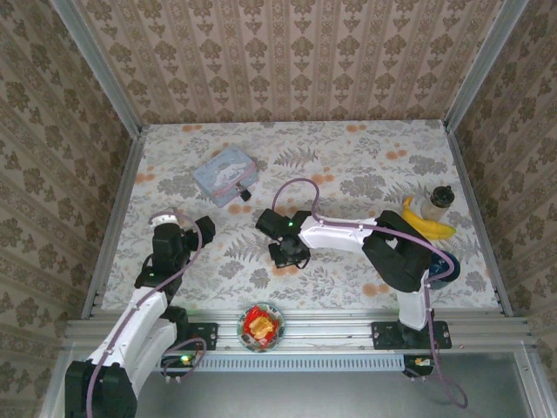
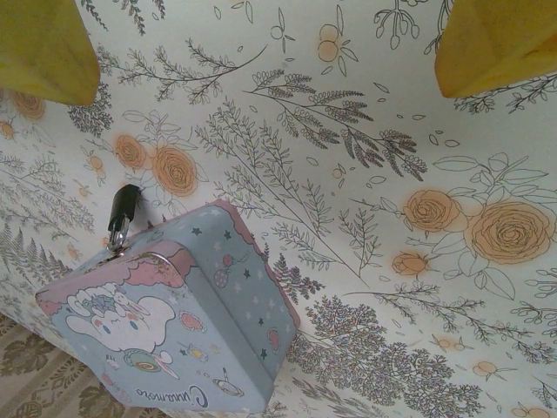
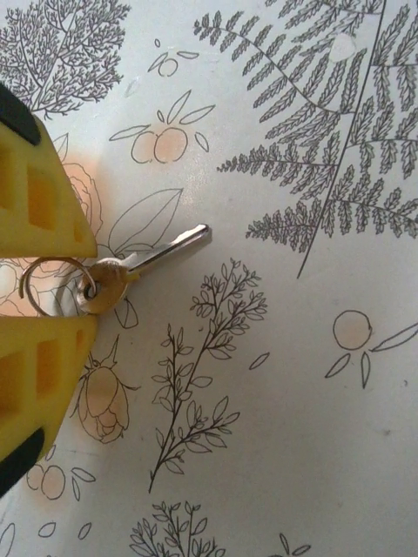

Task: Unlock the padlock with the key

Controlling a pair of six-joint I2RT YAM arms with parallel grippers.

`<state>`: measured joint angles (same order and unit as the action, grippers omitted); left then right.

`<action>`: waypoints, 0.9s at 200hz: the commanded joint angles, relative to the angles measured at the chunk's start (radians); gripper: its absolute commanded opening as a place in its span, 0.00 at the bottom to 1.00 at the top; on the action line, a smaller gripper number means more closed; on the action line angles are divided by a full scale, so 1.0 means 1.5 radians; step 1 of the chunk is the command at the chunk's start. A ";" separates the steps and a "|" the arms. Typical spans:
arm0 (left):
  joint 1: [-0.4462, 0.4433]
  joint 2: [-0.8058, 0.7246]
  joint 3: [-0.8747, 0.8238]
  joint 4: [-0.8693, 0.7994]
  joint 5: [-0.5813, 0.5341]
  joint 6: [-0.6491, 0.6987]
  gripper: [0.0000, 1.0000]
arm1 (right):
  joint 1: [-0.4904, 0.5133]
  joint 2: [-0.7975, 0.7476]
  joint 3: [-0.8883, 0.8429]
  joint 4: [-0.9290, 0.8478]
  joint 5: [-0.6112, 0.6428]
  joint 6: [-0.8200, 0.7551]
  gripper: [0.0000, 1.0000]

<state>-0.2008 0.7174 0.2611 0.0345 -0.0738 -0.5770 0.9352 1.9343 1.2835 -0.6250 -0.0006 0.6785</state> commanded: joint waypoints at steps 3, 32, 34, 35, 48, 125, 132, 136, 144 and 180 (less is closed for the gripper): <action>0.005 -0.005 -0.003 0.007 0.014 -0.010 1.00 | 0.008 -0.002 -0.003 -0.004 0.005 -0.007 0.15; 0.005 -0.005 0.002 0.007 0.021 -0.008 1.00 | 0.008 -0.014 -0.008 -0.003 0.000 -0.009 0.09; 0.005 -0.005 0.002 0.007 0.022 -0.007 1.00 | 0.008 -0.016 -0.008 -0.003 0.000 -0.009 0.09; 0.005 -0.005 0.001 0.007 0.022 -0.007 1.00 | 0.008 -0.016 -0.008 -0.003 0.000 -0.009 0.08; 0.005 -0.005 0.004 0.006 0.026 -0.005 1.00 | 0.008 -0.020 -0.010 -0.001 0.001 -0.009 0.06; 0.006 0.004 0.028 -0.004 0.076 0.021 1.00 | 0.001 -0.083 -0.047 0.044 -0.012 -0.026 0.00; 0.006 0.007 0.032 -0.006 0.085 0.022 1.00 | -0.001 -0.094 -0.056 0.055 -0.015 -0.033 0.00; 0.006 0.008 0.034 -0.007 0.090 0.024 1.00 | -0.003 -0.100 -0.061 0.056 -0.016 -0.039 0.00; 0.006 0.012 0.040 -0.009 0.100 0.024 1.00 | -0.005 -0.113 -0.069 0.071 -0.016 -0.052 0.00; 0.012 0.030 0.069 -0.004 0.165 0.018 1.00 | -0.007 -0.182 -0.100 0.104 -0.020 -0.122 0.00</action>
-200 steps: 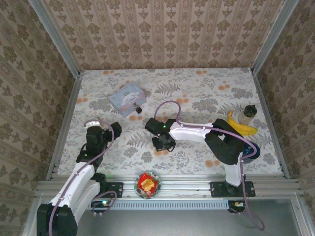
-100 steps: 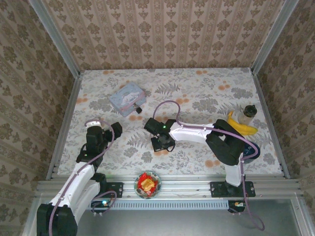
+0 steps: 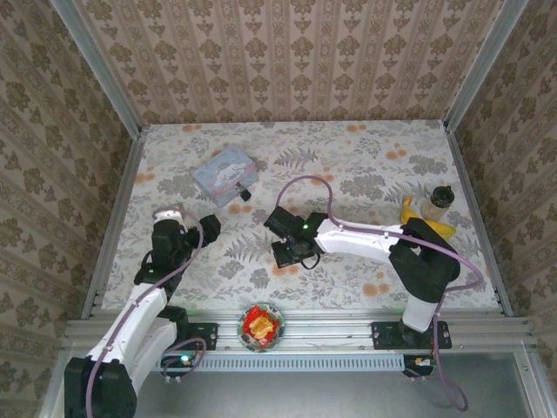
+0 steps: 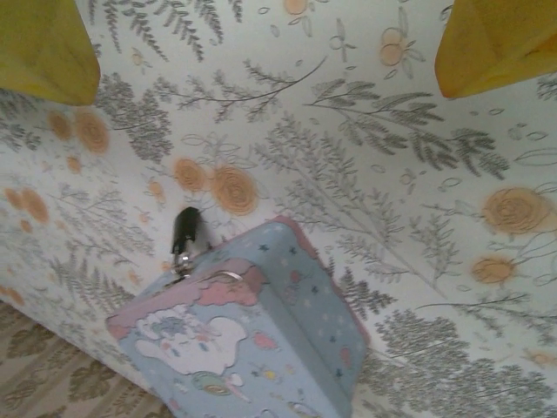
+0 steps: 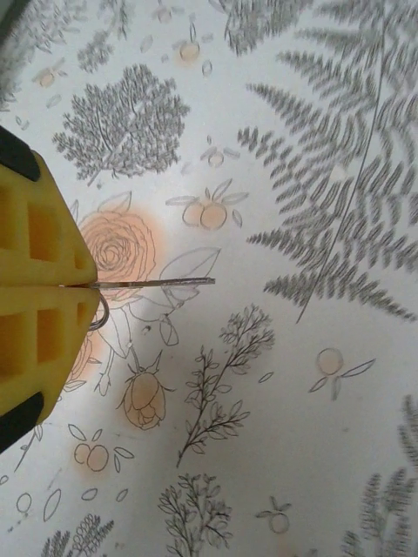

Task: Unlock the padlock with the key

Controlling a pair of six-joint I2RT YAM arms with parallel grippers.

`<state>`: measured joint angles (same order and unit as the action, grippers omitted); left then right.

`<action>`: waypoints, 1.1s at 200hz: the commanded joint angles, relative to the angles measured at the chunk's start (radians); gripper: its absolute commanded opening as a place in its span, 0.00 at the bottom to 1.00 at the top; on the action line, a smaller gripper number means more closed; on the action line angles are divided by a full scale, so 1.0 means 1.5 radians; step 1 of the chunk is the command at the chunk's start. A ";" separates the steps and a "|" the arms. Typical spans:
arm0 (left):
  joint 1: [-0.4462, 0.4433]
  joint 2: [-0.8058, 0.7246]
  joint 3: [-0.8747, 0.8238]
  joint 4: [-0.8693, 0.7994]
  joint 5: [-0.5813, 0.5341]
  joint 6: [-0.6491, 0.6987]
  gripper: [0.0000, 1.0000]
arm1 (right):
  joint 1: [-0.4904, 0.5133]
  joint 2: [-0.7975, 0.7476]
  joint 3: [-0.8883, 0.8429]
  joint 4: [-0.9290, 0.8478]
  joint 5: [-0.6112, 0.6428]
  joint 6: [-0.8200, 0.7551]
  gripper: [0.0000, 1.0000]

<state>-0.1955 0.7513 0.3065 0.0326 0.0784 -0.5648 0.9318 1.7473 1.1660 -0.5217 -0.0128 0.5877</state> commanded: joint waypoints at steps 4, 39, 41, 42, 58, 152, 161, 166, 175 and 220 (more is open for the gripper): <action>0.009 0.009 0.044 -0.001 0.073 0.011 1.00 | -0.005 -0.066 -0.027 0.041 -0.014 -0.068 0.00; 0.019 0.036 0.092 0.003 0.206 0.018 0.98 | -0.031 -0.162 -0.089 0.131 -0.082 -0.092 0.00; 0.019 0.037 0.096 0.003 0.215 0.020 0.98 | -0.035 -0.168 -0.093 0.138 -0.087 -0.092 0.00; 0.019 0.038 0.098 0.003 0.219 0.020 0.98 | -0.036 -0.171 -0.096 0.139 -0.089 -0.092 0.00; 0.019 0.054 0.128 0.003 0.297 0.023 0.96 | -0.062 -0.223 -0.143 0.209 -0.138 -0.084 0.00; -0.115 0.199 0.193 0.295 0.581 -0.046 0.68 | -0.157 -0.388 -0.264 0.425 -0.249 0.010 0.00; -0.127 0.217 0.197 0.326 0.592 -0.057 0.67 | -0.157 -0.386 -0.264 0.434 -0.257 0.018 0.00; -0.132 0.225 0.199 0.338 0.596 -0.061 0.66 | -0.157 -0.386 -0.263 0.439 -0.261 0.022 0.00; -0.139 0.235 0.203 0.351 0.596 -0.065 0.64 | -0.157 -0.385 -0.264 0.448 -0.267 0.027 0.00; -0.161 0.260 0.219 0.359 0.617 -0.057 0.56 | -0.157 -0.376 -0.268 0.480 -0.284 0.044 0.00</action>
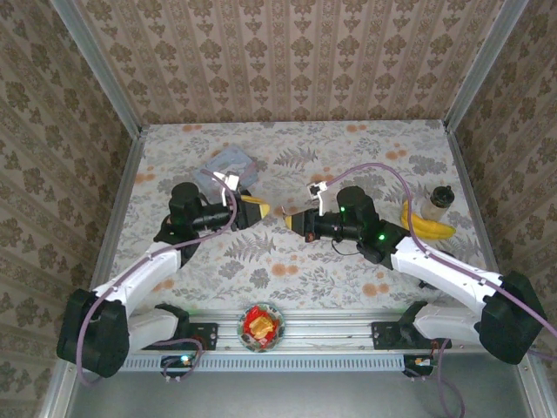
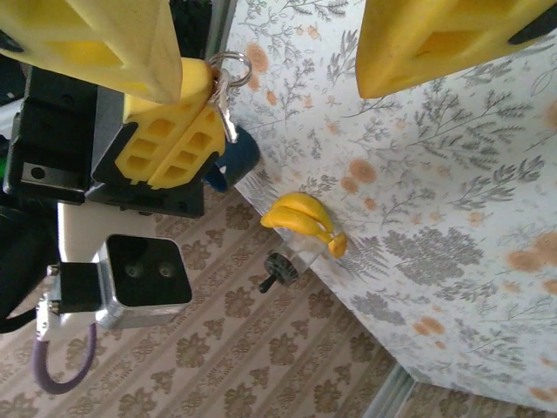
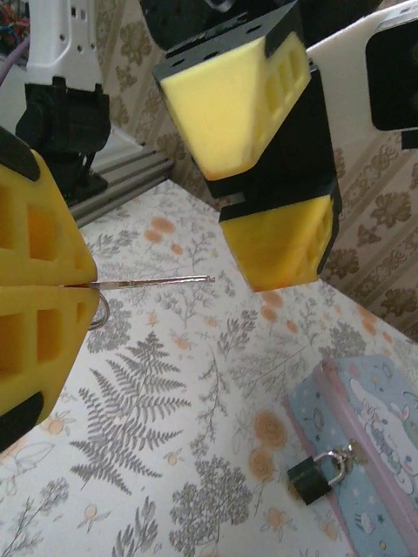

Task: Unlock the padlock with the key

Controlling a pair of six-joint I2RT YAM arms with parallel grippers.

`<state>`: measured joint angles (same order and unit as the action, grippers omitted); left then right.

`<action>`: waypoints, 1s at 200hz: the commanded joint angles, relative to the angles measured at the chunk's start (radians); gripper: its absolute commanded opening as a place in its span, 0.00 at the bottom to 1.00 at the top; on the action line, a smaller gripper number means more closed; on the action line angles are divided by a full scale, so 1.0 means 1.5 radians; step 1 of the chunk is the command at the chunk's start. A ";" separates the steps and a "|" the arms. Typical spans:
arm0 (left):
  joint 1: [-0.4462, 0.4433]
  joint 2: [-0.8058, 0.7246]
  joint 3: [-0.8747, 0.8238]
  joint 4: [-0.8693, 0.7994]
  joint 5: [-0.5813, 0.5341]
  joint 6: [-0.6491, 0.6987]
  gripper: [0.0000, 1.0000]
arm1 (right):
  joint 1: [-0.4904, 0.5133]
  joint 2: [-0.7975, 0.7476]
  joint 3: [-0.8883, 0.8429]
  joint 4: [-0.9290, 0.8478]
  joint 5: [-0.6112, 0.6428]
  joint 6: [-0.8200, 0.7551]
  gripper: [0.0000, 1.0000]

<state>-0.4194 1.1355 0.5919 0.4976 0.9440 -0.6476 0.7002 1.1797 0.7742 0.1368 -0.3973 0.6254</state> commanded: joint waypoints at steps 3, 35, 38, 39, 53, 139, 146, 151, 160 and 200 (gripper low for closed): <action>-0.013 0.004 0.029 0.049 0.041 0.000 0.55 | -0.003 0.004 -0.007 0.043 -0.028 0.019 0.00; -0.021 0.014 0.033 0.048 0.050 0.016 0.52 | -0.003 0.018 -0.002 0.056 -0.038 0.030 0.00; -0.021 0.015 0.034 0.049 0.051 0.018 0.52 | -0.003 0.019 -0.002 0.057 -0.039 0.031 0.00; -0.031 0.016 0.034 0.049 0.051 0.018 0.52 | -0.003 0.019 -0.002 0.057 -0.039 0.031 0.00; -0.047 0.021 0.034 0.049 0.051 0.022 0.51 | -0.003 0.025 0.000 0.062 -0.044 0.034 0.00; -0.049 0.055 0.031 0.087 0.038 0.000 0.40 | -0.003 0.023 -0.014 0.084 -0.054 0.050 0.00; -0.049 0.058 0.031 0.095 0.038 -0.005 0.38 | -0.003 0.023 -0.014 0.085 -0.053 0.049 0.00; -0.049 0.059 0.031 0.101 0.039 -0.009 0.37 | -0.003 0.023 -0.015 0.084 -0.053 0.049 0.00; -0.049 0.062 0.031 0.111 0.040 -0.015 0.36 | -0.003 0.023 -0.015 0.083 -0.053 0.049 0.00; -0.050 0.071 0.029 0.141 0.042 -0.037 0.28 | -0.003 0.027 -0.016 0.086 -0.050 0.048 0.00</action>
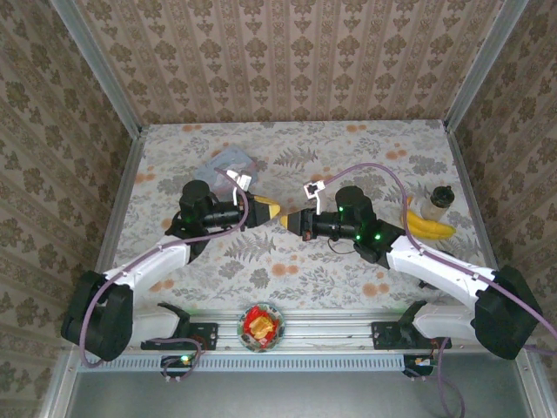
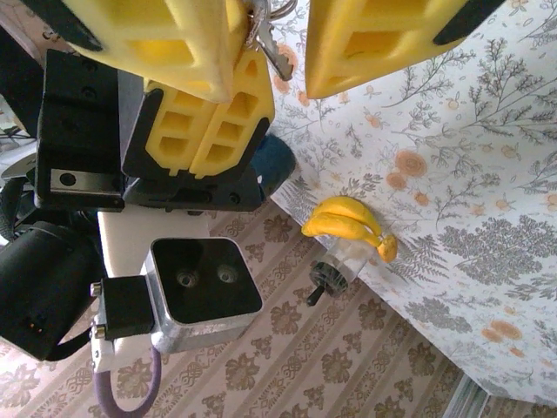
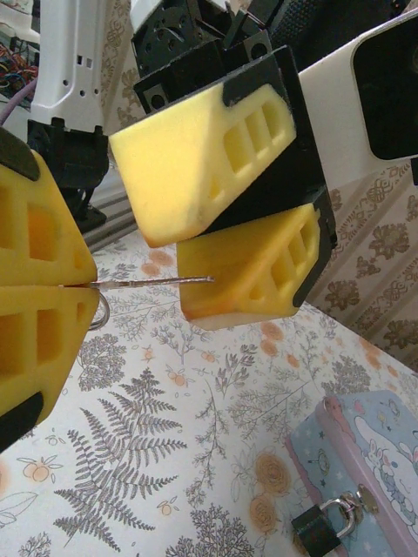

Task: Unlock the padlock with the key

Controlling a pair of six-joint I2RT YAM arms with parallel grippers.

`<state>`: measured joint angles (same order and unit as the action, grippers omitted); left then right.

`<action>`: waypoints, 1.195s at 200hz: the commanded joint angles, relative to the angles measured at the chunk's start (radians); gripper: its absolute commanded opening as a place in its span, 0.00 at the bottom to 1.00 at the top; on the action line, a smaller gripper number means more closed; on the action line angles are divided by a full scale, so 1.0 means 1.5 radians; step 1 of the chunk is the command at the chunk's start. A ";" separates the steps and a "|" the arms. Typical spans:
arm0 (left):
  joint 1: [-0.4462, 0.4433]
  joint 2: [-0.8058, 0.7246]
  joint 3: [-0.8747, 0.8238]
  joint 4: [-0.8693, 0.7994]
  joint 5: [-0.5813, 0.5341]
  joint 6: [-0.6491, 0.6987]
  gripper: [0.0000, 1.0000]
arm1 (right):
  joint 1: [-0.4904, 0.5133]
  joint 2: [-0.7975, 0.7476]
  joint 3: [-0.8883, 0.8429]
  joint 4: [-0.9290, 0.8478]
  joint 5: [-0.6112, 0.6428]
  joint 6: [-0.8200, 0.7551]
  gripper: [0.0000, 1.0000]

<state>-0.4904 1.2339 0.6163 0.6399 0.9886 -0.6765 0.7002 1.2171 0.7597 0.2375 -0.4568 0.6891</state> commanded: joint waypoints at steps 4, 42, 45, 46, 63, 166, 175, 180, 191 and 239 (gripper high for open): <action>-0.002 0.006 0.013 0.047 0.013 -0.018 0.28 | -0.003 0.002 -0.006 0.020 -0.011 0.007 0.00; -0.004 0.015 0.010 0.048 0.014 -0.021 0.28 | -0.003 0.002 -0.006 0.022 -0.010 0.007 0.00; -0.003 0.015 0.010 0.048 0.014 -0.021 0.27 | -0.003 0.002 -0.007 0.021 -0.010 0.006 0.00; -0.003 0.015 0.010 0.048 0.014 -0.021 0.27 | -0.003 0.002 -0.007 0.021 -0.011 0.006 0.00; -0.003 0.016 0.008 0.048 0.011 -0.022 0.27 | -0.003 0.001 -0.008 0.023 -0.009 0.007 0.00; -0.005 -0.026 0.000 0.039 -0.012 -0.004 0.00 | -0.004 -0.019 -0.017 0.011 0.019 0.000 0.22; -0.005 -0.039 0.001 0.025 -0.017 0.004 0.00 | -0.003 -0.028 -0.025 0.020 0.026 -0.003 0.27; -0.004 -0.047 0.002 0.016 -0.020 0.009 0.00 | -0.004 -0.034 -0.032 0.030 0.028 -0.004 0.30; -0.003 -0.064 0.005 -0.006 -0.025 0.023 0.00 | -0.004 -0.046 -0.049 0.064 0.031 -0.005 0.34; -0.002 -0.111 0.016 -0.040 -0.043 0.031 0.00 | -0.004 -0.064 -0.083 0.209 0.004 -0.022 0.39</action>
<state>-0.4961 1.0920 0.6159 0.6113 0.9386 -0.6567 0.6964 1.1400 0.6403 0.3862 -0.4297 0.6834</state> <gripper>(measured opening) 0.066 0.391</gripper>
